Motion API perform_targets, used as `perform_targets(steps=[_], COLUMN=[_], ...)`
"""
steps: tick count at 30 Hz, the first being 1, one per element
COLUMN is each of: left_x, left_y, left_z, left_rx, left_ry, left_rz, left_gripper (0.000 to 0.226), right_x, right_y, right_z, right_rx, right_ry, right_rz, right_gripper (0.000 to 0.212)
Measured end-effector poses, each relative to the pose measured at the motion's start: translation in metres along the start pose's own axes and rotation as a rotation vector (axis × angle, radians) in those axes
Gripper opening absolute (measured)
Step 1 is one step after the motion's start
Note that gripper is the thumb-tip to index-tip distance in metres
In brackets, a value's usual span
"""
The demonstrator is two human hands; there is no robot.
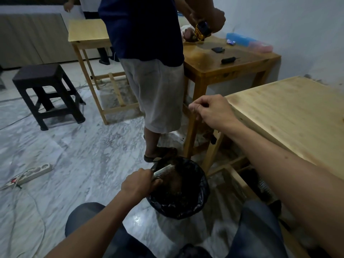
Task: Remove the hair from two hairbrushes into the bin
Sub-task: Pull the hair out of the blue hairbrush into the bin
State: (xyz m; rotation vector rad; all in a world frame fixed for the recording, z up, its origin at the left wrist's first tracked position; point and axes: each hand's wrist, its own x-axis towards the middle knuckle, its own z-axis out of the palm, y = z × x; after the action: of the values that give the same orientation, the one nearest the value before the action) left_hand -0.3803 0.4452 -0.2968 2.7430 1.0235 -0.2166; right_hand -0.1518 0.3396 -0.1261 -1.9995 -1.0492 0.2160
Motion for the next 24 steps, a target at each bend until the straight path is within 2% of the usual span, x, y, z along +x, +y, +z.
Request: perform_targets(steps=[2, 4, 7, 9, 10, 13, 15, 16, 18, 20, 24], left_x=[0.001, 0.002, 0.002, 0.0, -0.001, -0.002, -0.001, 0.0, 0.001, 0.001, 0.002], left_y=[-0.005, -0.009, -0.009, -0.006, -0.005, 0.0, 0.005, 0.007, 0.007, 0.001, -0.021], left_z=[-0.001, -0.003, -0.008, -0.014, -0.015, -0.019, -0.02, -0.02, -0.019, -0.015, -0.006], left_rx=[-0.074, -0.162, -0.243, -0.279, -0.298, -0.338, -0.356, -0.361, -0.352, -0.33, -0.319], left_ry=[0.031, 0.065, 0.126, 0.174, 0.197, 0.222, 0.23, 0.238, 0.254, 0.259, 0.242], left_rz=[-0.031, -0.065, -0.059, -0.051, -0.051, -0.062, -0.067, -0.071, -0.08, -0.099, -0.211], left_gripper=[0.049, 0.053, 0.057, 0.055, 0.053, 0.051, 0.052, 0.052, 0.052, 0.052, 0.054], right_x=[-0.002, -0.01, -0.025, -0.031, -0.033, -0.038, -0.04, -0.041, -0.041, -0.039, -0.034], right_y=[0.008, 0.024, 0.053, 0.063, 0.063, 0.061, 0.064, 0.066, 0.068, 0.07, 0.076], right_z=[0.006, 0.02, 0.045, 0.055, 0.058, 0.067, 0.072, 0.074, 0.075, 0.071, 0.056], right_rx=[-0.091, -0.26, -0.388, -0.299, -0.169, 0.187, 0.166, 0.13, 0.099, 0.084, 0.004], right_ry=[-0.1, -0.273, -0.442, -0.54, -0.578, -0.541, -0.524, -0.528, -0.497, -0.44, -0.287], right_rz=[0.071, 0.135, 0.225, 0.295, 0.364, 0.543, 0.548, 0.529, 0.494, 0.488, 0.525], right_gripper=[0.009, 0.012, 0.023, 0.051, 0.062, 0.063, 0.073, 0.067, 0.033, 0.012, 0.013])
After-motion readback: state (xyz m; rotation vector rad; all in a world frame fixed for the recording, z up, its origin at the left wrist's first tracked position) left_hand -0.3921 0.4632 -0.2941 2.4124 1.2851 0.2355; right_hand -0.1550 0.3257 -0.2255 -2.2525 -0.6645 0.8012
